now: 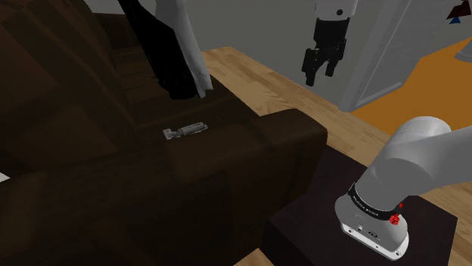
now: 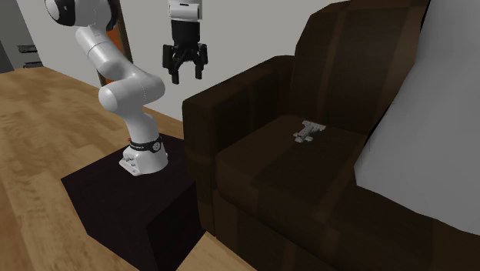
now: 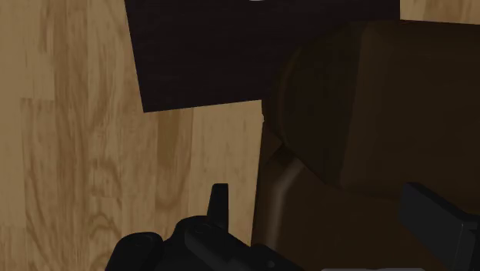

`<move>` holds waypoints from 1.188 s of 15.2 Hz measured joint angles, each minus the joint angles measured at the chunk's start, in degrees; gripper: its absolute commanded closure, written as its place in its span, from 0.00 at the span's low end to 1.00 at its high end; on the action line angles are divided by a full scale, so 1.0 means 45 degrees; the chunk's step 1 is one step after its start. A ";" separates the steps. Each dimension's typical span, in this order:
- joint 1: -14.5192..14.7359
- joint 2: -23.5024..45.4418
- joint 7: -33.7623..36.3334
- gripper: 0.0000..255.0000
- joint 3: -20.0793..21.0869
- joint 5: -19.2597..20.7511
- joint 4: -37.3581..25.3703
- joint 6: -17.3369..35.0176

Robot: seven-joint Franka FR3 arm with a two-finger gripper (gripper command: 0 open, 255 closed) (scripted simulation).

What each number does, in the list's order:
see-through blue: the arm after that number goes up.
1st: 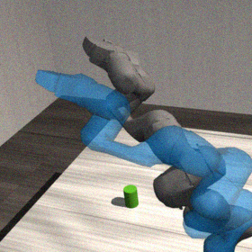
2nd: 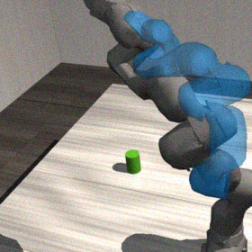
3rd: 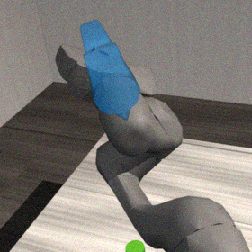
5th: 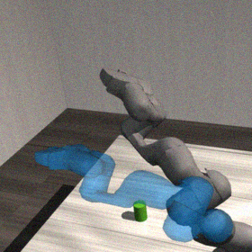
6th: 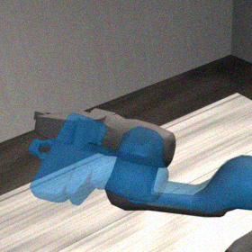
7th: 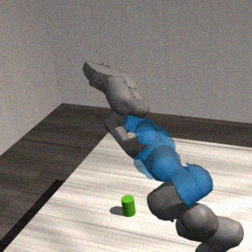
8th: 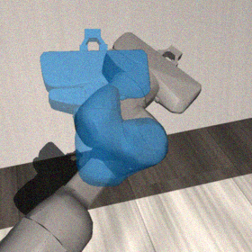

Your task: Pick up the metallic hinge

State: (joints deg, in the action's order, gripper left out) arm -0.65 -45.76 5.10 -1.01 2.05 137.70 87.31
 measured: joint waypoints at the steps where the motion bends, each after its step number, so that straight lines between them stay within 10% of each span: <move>1: 0.0000 0.0000 0.0000 0.00 0.0000 0.0000 0.0000 0.0000; 18: 0.0715 0.5904 0.4093 0.00 0.3187 -0.0946 -0.1512 0.4638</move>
State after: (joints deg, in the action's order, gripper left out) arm 2.57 -19.19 23.52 13.33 -2.21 130.90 108.18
